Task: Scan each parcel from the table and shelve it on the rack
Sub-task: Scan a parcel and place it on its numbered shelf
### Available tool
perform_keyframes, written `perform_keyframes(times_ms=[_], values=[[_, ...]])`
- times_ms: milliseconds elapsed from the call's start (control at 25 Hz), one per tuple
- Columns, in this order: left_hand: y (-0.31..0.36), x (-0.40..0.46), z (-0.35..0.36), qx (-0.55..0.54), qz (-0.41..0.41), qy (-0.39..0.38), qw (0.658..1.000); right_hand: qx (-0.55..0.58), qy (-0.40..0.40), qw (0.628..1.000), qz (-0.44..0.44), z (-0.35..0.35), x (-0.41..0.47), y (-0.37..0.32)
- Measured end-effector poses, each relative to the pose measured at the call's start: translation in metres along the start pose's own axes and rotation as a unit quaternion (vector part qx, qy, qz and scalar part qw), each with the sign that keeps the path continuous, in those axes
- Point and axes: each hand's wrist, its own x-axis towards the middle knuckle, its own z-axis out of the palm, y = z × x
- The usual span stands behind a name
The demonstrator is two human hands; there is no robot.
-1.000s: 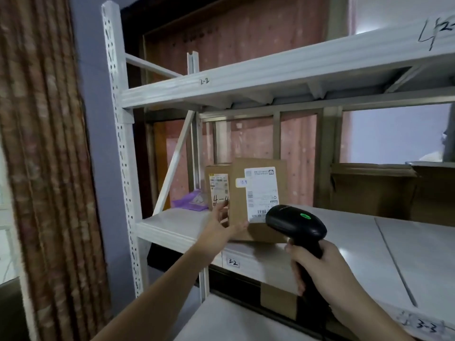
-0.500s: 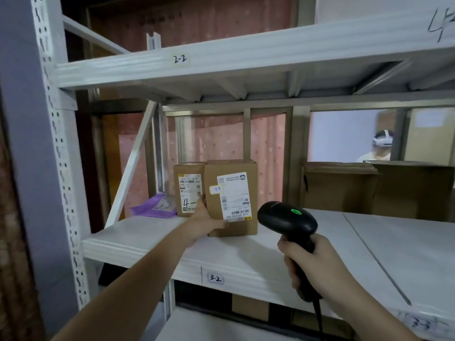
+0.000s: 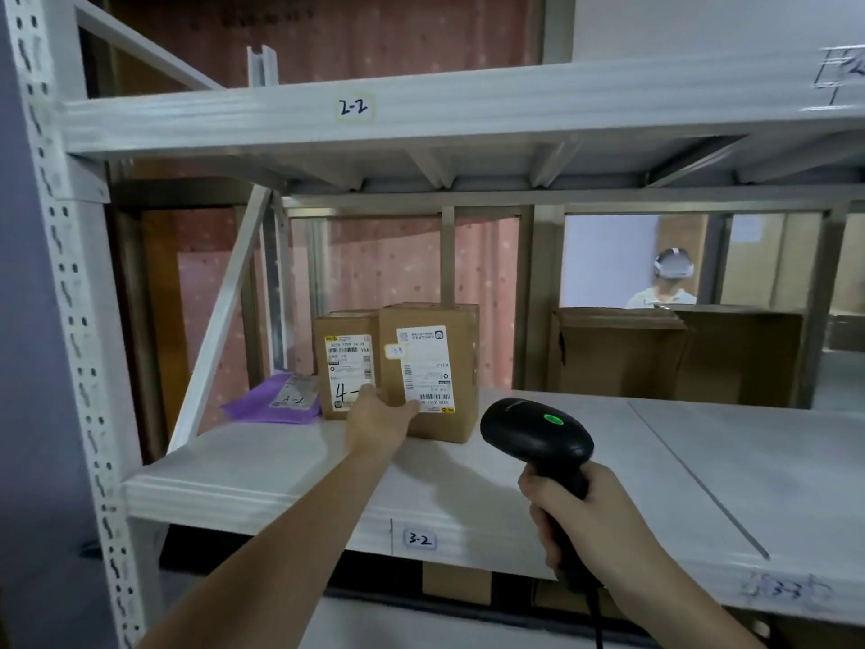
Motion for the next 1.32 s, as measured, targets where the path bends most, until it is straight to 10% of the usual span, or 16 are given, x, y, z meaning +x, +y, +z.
perform_keyframes(times_ms=[760, 1320], values=[[0.037, -0.019, 0.017, -0.002, 0.048, -0.270, 0.962, -0.030, 0.104, 0.993, 0.039, -0.014, -0.048, -0.009], [0.185, -0.275, 0.208, 0.039, 0.346, -0.483, 0.804, -0.097, 0.337, 0.926, 0.138, -0.184, -0.221, 0.016]])
